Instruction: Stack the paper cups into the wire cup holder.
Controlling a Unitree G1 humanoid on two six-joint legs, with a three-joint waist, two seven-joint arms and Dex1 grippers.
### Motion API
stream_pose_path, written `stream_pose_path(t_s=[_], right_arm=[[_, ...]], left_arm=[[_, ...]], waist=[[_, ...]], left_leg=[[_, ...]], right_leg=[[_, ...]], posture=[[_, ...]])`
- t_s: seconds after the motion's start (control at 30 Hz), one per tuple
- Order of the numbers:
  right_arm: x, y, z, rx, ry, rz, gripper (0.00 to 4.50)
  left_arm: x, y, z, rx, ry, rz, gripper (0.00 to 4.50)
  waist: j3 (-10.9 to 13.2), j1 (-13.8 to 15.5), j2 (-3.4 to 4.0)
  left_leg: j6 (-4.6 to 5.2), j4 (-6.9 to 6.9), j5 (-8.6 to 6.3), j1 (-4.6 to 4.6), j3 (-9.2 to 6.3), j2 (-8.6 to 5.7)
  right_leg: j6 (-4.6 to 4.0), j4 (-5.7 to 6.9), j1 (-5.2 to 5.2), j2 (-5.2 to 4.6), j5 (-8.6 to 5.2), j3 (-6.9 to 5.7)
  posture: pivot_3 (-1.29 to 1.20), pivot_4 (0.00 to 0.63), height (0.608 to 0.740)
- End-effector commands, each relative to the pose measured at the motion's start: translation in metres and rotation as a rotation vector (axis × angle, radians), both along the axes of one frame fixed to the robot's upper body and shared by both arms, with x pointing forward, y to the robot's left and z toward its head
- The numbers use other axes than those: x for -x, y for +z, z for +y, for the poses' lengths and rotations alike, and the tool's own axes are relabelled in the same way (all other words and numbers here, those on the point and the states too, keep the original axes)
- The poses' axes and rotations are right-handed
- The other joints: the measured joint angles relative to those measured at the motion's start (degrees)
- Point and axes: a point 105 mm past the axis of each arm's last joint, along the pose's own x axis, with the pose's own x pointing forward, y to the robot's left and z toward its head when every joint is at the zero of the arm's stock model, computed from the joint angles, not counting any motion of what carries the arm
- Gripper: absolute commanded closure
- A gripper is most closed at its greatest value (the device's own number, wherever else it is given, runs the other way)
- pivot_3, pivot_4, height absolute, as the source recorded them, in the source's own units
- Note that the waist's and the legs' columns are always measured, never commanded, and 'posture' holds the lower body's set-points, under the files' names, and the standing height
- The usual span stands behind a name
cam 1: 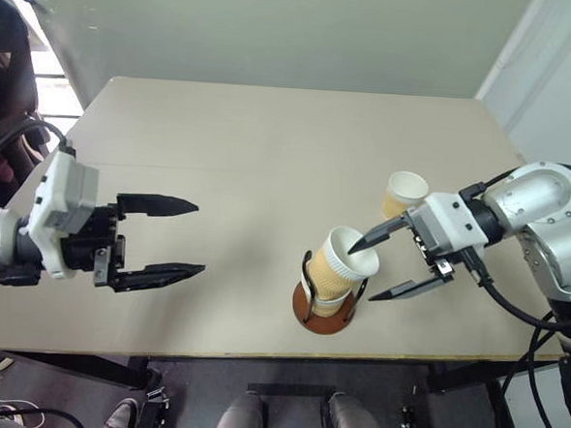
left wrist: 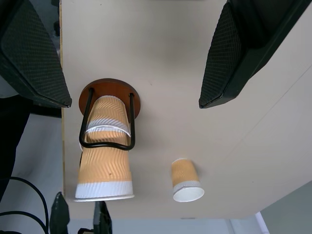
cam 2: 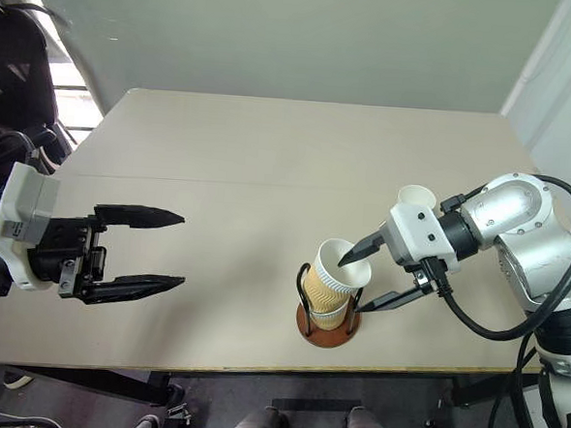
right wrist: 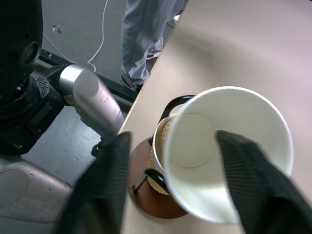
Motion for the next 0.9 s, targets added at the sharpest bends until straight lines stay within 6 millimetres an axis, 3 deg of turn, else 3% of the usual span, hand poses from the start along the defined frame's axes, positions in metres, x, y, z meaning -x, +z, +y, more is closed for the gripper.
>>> stream_pose_path(t_s=[0.03,0.07,0.5,0.7,0.9], right_arm=[[0.004,0.005,0.002,-0.005,0.022,-0.015,0.21],[0.005,0.005,0.002,-0.005,0.022,-0.016,0.03],[0.021,0.014,0.017,-0.052,0.091,-0.042,0.03],[0.011,0.009,0.021,-0.029,0.044,-0.109,0.03],[0.000,0.020,0.018,-0.042,0.018,-0.163,0.03]], left_arm=[[0.002,0.010,-0.002,-0.010,-0.012,-0.043,0.00],[0.002,0.010,-0.002,-0.010,-0.012,-0.043,0.00],[-0.002,0.011,-0.001,-0.021,-0.011,-0.048,0.00],[-0.004,0.011,-0.001,-0.024,-0.014,-0.050,0.00],[-0.005,0.012,0.000,-0.028,-0.015,-0.056,0.00]], waist=[[0.00,0.00,0.00],[0.00,0.00,0.00],[0.00,-0.03,0.00],[0.00,-0.04,0.00],[0.00,-0.06,0.00]], left_leg=[[0.00,0.00,0.00,0.00,0.00,0.00],[0.00,0.00,0.00,0.00,0.00,0.00],[-0.02,-0.02,0.01,0.00,0.00,0.00],[-0.02,-0.01,0.01,0.01,0.00,0.00],[-0.02,-0.03,0.01,0.01,0.00,0.00]], right_leg=[[0.00,0.00,0.00,0.00,0.00,0.00],[0.00,0.00,0.00,0.00,0.00,0.00],[-0.06,0.00,-0.01,0.02,-0.03,0.00],[-0.08,0.01,0.00,0.01,-0.03,0.00],[-0.08,0.01,-0.02,0.01,-0.03,0.01]], posture=[[0.00,0.150,0.740],[0.00,0.150,0.740],[0.00,0.150,0.740],[0.00,0.150,0.740],[0.00,0.150,0.740]])
